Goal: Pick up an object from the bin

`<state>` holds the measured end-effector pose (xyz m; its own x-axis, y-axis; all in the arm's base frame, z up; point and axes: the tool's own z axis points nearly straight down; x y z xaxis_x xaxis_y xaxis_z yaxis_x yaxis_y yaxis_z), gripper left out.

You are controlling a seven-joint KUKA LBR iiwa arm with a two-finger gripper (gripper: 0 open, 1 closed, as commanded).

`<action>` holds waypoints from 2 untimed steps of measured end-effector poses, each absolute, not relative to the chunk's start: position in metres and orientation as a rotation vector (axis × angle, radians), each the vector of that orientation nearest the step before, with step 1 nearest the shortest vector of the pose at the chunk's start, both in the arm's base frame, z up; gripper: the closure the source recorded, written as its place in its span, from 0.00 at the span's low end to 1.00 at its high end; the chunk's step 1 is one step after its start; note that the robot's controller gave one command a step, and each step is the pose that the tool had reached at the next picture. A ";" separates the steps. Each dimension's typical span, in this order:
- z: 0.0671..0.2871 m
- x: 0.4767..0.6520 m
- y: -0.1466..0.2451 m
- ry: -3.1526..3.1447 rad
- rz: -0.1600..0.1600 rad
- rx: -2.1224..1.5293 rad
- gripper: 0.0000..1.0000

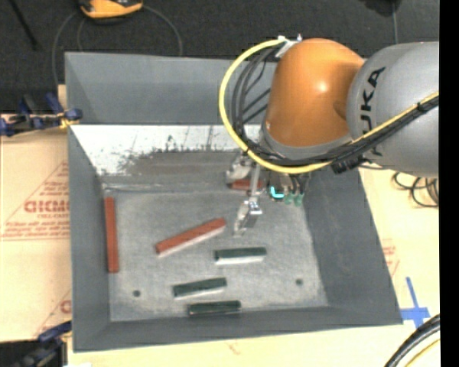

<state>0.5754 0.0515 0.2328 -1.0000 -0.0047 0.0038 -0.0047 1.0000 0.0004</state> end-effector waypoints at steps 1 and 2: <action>0.237 0.577 0.052 -3.145 -0.002 0.006 0.00; 0.202 0.572 0.048 -3.151 0.001 0.088 0.00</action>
Offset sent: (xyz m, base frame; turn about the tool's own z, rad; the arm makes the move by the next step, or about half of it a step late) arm -0.0205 -0.0105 -0.1186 -0.1735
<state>0.5719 0.0478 0.2023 -0.9984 -0.0556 -0.0109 -0.0556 0.9985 -0.0008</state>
